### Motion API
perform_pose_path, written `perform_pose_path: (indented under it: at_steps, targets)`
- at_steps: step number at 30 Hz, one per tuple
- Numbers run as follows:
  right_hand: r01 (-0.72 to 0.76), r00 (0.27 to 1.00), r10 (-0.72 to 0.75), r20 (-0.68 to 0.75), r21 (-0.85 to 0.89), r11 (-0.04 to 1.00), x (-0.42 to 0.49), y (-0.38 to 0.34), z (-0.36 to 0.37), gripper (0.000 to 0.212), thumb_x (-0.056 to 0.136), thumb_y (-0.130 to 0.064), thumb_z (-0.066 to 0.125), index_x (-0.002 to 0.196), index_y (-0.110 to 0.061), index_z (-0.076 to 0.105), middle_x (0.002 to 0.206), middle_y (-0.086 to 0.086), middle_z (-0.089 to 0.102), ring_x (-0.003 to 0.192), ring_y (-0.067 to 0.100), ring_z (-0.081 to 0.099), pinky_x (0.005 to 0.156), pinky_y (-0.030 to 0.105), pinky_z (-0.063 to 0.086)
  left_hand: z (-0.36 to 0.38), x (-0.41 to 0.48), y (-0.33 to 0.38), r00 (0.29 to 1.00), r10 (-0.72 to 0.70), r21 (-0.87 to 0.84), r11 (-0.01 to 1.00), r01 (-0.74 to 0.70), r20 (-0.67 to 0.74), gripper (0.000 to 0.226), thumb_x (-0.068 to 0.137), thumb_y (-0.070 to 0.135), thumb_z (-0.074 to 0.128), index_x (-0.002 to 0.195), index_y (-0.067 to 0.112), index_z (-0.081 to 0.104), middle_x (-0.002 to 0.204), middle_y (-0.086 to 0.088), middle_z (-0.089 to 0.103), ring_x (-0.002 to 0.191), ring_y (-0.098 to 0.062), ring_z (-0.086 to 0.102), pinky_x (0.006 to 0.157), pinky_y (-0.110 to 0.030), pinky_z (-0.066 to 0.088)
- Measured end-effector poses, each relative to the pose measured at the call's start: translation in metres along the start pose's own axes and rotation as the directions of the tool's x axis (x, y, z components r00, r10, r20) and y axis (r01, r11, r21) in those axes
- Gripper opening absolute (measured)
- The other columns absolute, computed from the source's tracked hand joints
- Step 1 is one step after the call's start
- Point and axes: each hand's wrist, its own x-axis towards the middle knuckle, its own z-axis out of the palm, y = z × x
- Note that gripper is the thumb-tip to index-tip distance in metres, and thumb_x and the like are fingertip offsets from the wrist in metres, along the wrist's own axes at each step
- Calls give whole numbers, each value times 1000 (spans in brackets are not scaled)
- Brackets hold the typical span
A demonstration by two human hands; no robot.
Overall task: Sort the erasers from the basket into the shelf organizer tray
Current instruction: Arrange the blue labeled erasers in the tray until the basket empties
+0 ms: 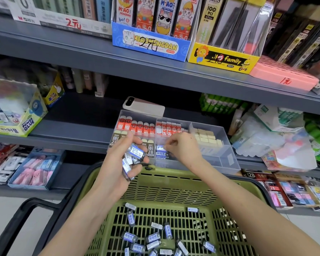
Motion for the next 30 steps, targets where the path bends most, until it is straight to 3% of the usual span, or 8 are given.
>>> perform_pose_path:
  at_steps: [4, 7, 11, 16, 21, 23, 26, 30]
  targets:
    - [75, 997, -74, 14, -107, 991, -3, -1, -4, 17, 90, -26, 59, 95, -20, 75, 88, -8, 72, 78, 8, 62, 85, 28, 43, -1, 0, 1, 1000, -1, 0, 1000, 1, -10, 32, 75, 41, 59, 78, 9, 61, 68, -7, 59, 51, -18, 57, 29, -14, 28]
    - [188, 981, -192, -28, -114, 976, -10, 2, -12, 20, 92, -27, 57, 103, -23, 72, 101, -8, 72, 82, 5, 62, 94, 32, 38, -2, 1, 1, 1000, 1, -5, 1000, -2, -14, 31, 77, 40, 58, 79, 8, 60, 68, -7, 59, 52, -18, 57, 29, -14, 29]
    - [300, 938, -291, 187, -25, 953, -18, 8, -14, 32, 98, -28, 46, 125, -17, 60, 127, -1, 61, 117, 14, 54, 102, 26, 34, -2, 2, 0, 1000, 10, 12, 1000, -10, -6, 30, 76, 40, 59, 77, 10, 62, 68, -7, 59, 52, -18, 57, 29, -15, 28]
    - [236, 876, -206, 436, -16, 972, -16, 11, -14, 49, 100, -41, 25, 140, -18, 42, 146, 0, 42, 136, 15, 34, 113, 29, 23, -3, 3, -1, 1000, 14, 28, 1000, -14, -4, 29, 70, 43, 63, 71, 14, 66, 69, -4, 61, 53, -16, 58, 29, -16, 29]
    - [207, 841, -161, 517, -33, 978, -16, 10, -17, 55, 99, -47, 20, 143, -19, 37, 149, -2, 36, 138, 15, 29, 112, 28, 18, -3, 3, -2, 1000, 19, 31, 999, -19, -1, 30, 72, 43, 62, 73, 13, 65, 68, -5, 60, 53, -16, 58, 29, -16, 30]
    - [193, 862, -175, 476, 12, 981, -19, 6, -20, 49, 100, -44, 24, 131, -19, 52, 136, 2, 53, 127, 18, 44, 107, 33, 31, -3, 3, -3, 1000, 21, 31, 999, -21, -1, 32, 74, 43, 60, 76, 11, 63, 68, -6, 60, 53, -17, 57, 30, -15, 29]
    - [201, 948, -241, 207, 195, 960, -29, -6, -26, 32, 97, -41, 40, 98, -24, 67, 88, -10, 64, 89, 12, 55, 80, 35, 45, -2, 4, -3, 1000, 25, 20, 999, -25, -6, 37, 76, 46, 56, 82, 10, 60, 68, -6, 60, 52, -17, 57, 29, -14, 27]
    - [282, 955, -296, -29, 403, 870, -45, -36, -32, 32, 78, -53, 60, 100, -31, 69, 86, -19, 60, 87, -2, 50, 76, 17, 38, 1, 5, -5, 998, 52, 68, 996, -51, -18, 43, 76, 53, 52, 84, 11, 59, 66, -5, 61, 41, -11, 47, 28, -13, 23]
